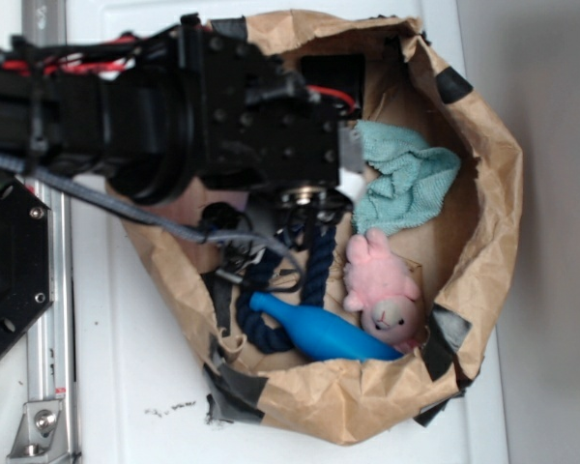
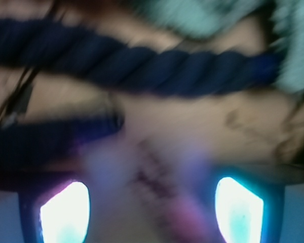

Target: Grab the wood chip.

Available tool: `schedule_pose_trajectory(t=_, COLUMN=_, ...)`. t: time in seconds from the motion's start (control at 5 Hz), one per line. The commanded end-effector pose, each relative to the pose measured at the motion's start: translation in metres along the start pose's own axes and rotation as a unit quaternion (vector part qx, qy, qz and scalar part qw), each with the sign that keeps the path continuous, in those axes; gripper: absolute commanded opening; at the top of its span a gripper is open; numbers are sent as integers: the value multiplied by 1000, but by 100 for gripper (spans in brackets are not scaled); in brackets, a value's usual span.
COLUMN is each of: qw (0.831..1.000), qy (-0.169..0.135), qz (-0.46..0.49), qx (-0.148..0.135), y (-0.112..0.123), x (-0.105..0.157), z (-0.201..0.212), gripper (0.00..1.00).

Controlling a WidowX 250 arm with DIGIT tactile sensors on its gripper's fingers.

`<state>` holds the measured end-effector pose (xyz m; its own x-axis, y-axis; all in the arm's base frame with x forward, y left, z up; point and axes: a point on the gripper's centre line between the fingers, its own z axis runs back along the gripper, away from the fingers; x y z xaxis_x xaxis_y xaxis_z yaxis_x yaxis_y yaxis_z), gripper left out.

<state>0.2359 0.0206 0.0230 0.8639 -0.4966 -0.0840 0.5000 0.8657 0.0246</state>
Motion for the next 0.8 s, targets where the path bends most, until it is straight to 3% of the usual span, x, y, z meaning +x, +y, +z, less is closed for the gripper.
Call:
schedule_pose_trajectory(t=0.0, qw=996, qy=-76, qz=31, qx=26, y=-3, x=-34, z=53, gripper=100)
schedule_pose_trajectory(t=0.2, qw=996, qy=-74, qz=33, qx=24, y=-2, x=-39, z=50, gripper=100)
schedule_pose_trajectory(t=0.6, qw=999, qy=-34, qz=32, qx=19, y=6, x=-26, z=13, gripper=100)
